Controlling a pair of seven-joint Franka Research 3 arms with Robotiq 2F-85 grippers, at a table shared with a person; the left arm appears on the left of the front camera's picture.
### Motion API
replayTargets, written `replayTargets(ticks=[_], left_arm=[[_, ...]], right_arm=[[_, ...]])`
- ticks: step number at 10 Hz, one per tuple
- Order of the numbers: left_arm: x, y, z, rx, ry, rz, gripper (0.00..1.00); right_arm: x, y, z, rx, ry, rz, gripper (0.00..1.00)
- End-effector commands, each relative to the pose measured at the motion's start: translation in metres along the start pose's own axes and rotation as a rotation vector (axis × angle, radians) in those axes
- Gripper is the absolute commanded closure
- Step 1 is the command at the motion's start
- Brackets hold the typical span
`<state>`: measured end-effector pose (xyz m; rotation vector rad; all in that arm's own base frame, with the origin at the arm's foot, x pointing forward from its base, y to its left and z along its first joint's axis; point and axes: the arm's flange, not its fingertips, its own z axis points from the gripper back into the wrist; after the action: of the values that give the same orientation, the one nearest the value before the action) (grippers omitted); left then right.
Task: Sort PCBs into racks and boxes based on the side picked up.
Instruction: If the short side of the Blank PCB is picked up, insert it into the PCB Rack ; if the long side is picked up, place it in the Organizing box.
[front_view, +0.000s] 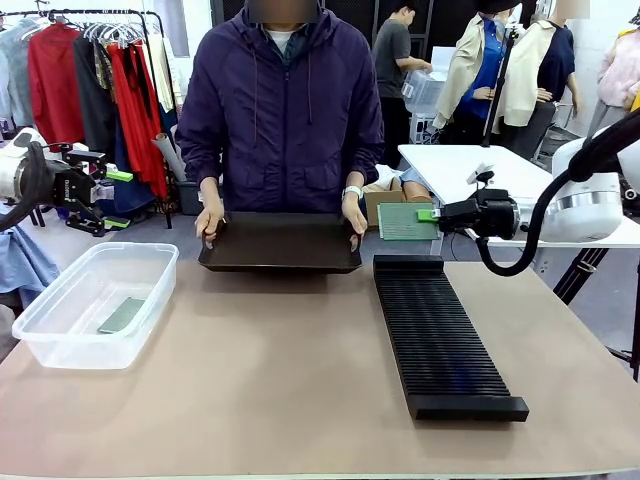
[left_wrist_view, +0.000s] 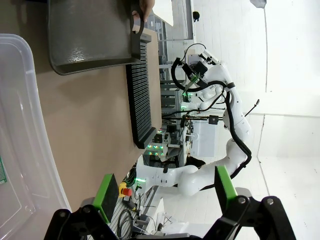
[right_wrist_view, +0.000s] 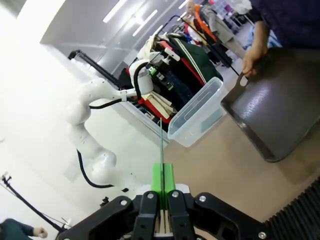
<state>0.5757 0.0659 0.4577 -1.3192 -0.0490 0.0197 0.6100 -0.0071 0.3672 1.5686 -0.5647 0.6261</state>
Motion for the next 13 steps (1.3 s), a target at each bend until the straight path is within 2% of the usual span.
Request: replayTargets(ticks=[1,4,7,9,11,13], left_arm=[[-0.001,-0.002,0.0,0.004,-0.007,0.006,0.0],[-0.001,-0.002,0.0,0.004,-0.007,0.006,0.0],[-0.001,-0.002,0.0,0.004,-0.007,0.006,0.0],[-0.001,-0.002,0.0,0.004,-0.007,0.006,0.0],[-0.001,-0.002,0.0,0.004,-0.007,0.006,0.0],[-0.001,-0.002,0.0,0.004,-0.007,0.006,0.0]], right_arm=[[0.004,-0.009,0.015,0.036,0.042,0.112,1.0],[0.0,-0.025,0.046,0.026,0.078,0.252,1.0],[-0.014,-0.045,0.067,0.02,0.028,0.38,1.0],[-0.026,-0.052,0.071,0.032,-0.022,0.427,1.0],[-0.039,-0.064,0.072,0.028,-0.016,0.533,1.0],[-0.052,-0.075,0.065,0.028,0.004,0.547,1.0]])
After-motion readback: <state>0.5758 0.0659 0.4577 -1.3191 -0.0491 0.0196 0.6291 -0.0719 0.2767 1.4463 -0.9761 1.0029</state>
